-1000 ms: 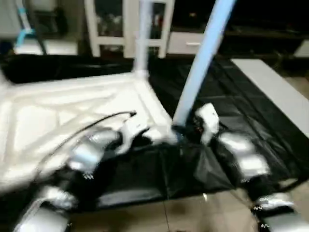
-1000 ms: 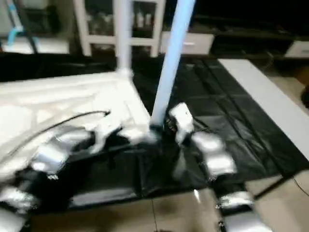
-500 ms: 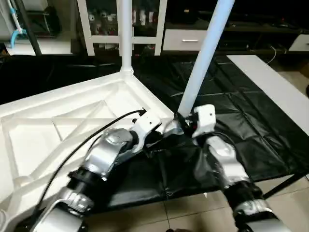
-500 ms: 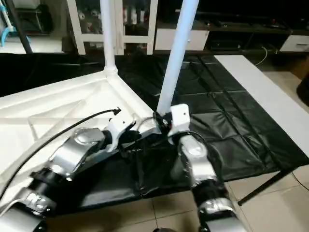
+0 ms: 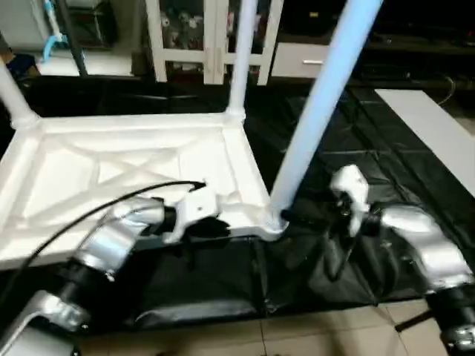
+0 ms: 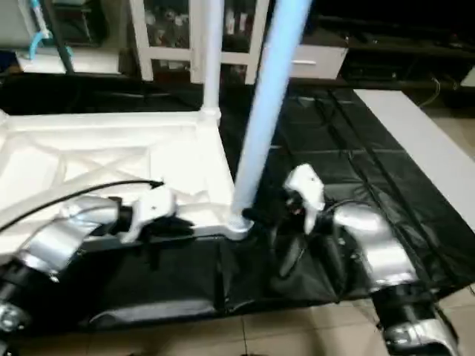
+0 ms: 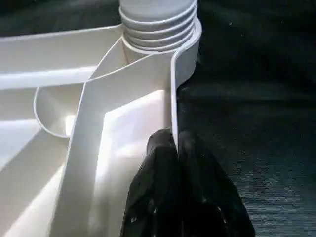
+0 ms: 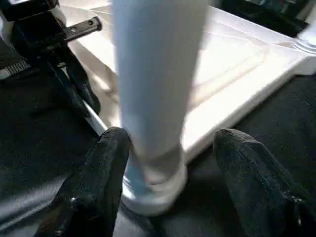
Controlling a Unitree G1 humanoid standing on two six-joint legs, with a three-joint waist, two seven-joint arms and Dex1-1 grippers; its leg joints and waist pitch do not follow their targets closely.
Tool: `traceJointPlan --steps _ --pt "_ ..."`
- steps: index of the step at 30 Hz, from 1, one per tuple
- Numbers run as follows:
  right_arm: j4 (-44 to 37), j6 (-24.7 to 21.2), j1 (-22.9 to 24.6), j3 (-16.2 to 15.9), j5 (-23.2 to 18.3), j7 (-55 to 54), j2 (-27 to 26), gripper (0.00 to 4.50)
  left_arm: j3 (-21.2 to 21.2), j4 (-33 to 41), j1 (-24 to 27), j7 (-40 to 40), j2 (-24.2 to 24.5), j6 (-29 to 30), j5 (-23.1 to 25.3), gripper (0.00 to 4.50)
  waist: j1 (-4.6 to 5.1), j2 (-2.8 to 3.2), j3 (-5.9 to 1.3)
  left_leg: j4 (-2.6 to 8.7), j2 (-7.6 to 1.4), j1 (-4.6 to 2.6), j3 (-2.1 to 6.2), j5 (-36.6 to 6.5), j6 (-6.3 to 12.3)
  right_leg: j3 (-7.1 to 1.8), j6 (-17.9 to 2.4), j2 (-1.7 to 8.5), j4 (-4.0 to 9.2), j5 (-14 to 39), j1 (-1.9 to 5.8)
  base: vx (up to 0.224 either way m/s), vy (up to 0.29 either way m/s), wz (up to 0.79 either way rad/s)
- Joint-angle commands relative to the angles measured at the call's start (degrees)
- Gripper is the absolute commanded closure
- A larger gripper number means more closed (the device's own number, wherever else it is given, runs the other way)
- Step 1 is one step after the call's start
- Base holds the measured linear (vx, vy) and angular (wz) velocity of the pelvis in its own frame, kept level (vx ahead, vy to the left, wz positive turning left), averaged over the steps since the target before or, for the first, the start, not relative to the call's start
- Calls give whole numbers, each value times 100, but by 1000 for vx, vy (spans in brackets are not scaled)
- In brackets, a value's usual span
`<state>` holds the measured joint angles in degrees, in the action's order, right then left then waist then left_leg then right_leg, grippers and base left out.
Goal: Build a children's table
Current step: Rotate leg to tighten
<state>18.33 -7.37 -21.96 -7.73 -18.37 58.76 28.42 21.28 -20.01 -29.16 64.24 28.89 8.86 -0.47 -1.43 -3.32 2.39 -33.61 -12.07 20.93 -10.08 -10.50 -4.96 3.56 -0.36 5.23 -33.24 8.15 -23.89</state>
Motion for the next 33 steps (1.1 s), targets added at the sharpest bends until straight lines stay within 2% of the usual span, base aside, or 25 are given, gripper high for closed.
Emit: traceJointPlan --steps 1,4,5,6,9,11,13,15,21,23,25,31,33 --pt "-14 -65 5 27 -6 24 -2 152 262 -3 133 230 -15 310 26 395 7 67 -330 433 -97 -51 -25 -1729 119 -184 -1142 202 311 1643 279 0 0 0" --pt "34 -83 -113 -56 50 1 -129 152 461 -45 95 230 -100 267 221 389 8 66 -335 425 -98 -74 -17 -1822 86 -186 -1046 200 346 1884 248 0 0 0" --pt "-1 -128 -124 -69 29 18 -130 152 484 -104 81 216 -120 196 283 360 8 65 -334 427 -100 -77 -17 -1807 92 -186 -1047 192 352 1862 242 0 0 0" --pt "-28 -154 -134 -80 9 45 -134 152 504 -165 61 170 -139 181 352 351 4 63 -330 433 -101 -64 -13 -1772 97 -185 -1043 189 344 1821 256 0 0 0" --pt "-145 -230 -145 -111 -64 138 -171 152 594 -396 -23 15 -171 127 552 351 -31 62 -333 427 -108 -93 -23 -1737 119 -188 -1058 182 341 1715 235 0 0 0" --pt "-185 -249 -157 -114 -82 181 -208 152 590 -448 -51 1 -182 185 565 351 -39 63 -323 433 -104 -95 -21 -1834 116 -187 -1037 185 351 1842 232 0 0 0" --pt "-194 -228 -184 -100 -114 249 -252 152 563 -436 -58 22 -195 299 534 385 -31 52 -320 445 -100 -65 1 -1920 57 -182 -959 201 360 2078 253 0 0 0" --pt "-135 -191 -233 -129 -46 329 -244 152 551 -393 -55 67 -199 427 485 395 -28 47 -322 441 -93 -65 5 -1926 43 -181 -910 206 372 2181 251 0 0 0" --pt "74 -55 -309 -253 178 435 -155 152 568 -378 -44 175 -201 465 510 442 -32 54 -324 436 -96 -69 9 -1907 57 -176 -897 209 384 2219 240 0 0 0" --pt "299 81 -425 -330 325 559 -100 152 618 -303 5 313 -182 551 478 447 -24 6 -334 431 -93 -50 9 -1833 83 -172 -922 208 364 2145 255 0 0 0" --pt "512 231 -545 -391 456 636 -72 152 650 -266 28 381 -172 594 466 447 -20 34 -341 427 -100 -44 9 -1691 93 -175 -1021 207 334 1920 256 0 0 0" --pt "1074 577 -840 -620 790 843 -110 152 663 -226 41 375 -185 642 486 447 -22 10 -366 394 -97 -39 -20 -1378 208 -181 -1215 199 271 1389 285 0 0 0" --pt "1183 590 -896 -604 789 824 -172 189 657 -223 38 384 -185 654 493 450 -28 13 -366 392 -96 -43 -26 -1316 246 -185 -1260 200 258 1297 290 0 0 0"
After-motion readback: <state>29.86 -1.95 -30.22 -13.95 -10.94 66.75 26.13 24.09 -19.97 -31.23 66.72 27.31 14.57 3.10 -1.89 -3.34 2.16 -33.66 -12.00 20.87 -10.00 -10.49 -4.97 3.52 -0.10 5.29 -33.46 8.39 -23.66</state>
